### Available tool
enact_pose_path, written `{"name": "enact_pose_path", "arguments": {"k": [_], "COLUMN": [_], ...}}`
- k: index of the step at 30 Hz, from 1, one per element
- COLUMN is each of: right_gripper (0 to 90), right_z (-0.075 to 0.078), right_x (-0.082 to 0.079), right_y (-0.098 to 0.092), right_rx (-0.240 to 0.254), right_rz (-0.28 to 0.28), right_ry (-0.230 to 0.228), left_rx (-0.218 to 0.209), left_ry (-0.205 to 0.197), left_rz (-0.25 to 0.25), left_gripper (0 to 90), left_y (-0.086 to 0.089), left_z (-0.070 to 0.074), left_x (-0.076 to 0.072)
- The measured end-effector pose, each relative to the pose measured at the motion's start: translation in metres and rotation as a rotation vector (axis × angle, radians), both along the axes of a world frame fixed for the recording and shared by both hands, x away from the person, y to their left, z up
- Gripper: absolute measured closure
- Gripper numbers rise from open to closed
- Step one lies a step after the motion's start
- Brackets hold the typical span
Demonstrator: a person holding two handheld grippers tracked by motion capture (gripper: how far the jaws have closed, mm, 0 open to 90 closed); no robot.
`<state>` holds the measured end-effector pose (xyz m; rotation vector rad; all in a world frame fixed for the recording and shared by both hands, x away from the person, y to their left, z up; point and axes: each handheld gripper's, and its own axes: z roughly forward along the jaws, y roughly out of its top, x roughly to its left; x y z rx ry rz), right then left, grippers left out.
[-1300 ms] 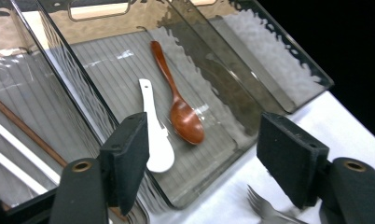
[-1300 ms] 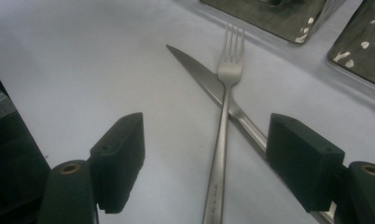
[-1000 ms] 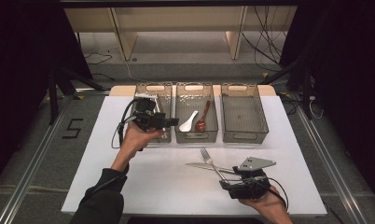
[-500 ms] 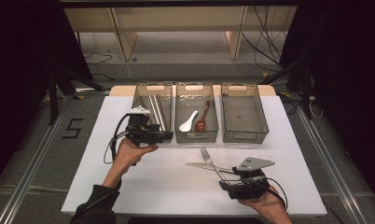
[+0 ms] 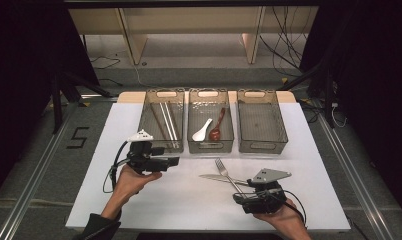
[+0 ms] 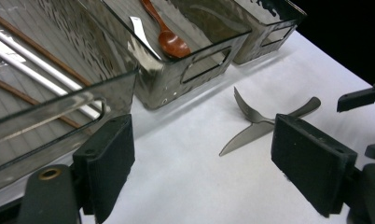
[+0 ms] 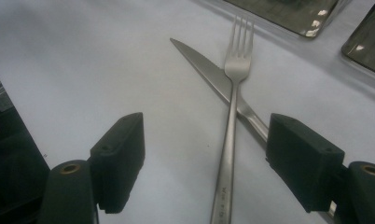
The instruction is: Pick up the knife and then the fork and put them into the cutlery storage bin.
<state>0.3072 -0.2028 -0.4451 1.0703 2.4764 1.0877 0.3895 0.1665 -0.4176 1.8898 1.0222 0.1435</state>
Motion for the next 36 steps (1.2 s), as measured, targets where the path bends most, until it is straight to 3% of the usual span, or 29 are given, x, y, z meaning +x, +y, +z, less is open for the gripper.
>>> {"name": "enact_pose_path", "arguments": {"k": [14,36], "right_gripper": [29.0,30.7], "right_z": [-0.001,-0.002], "right_x": [0.000,0.007], "right_y": [0.003,0.008], "right_rx": [-0.015,-0.032], "right_rz": [-0.006,-0.018], "right_ry": [0.007,0.022], "left_rx": [0.003,-0.008], "left_ry": [-0.086,-0.108], "left_rz": [-0.014,-0.011], "left_gripper": [20.8,20.1], "left_y": [0.007,0.012], "left_z": [-0.009,-0.019], "left_x": [-0.027,-0.051]}}
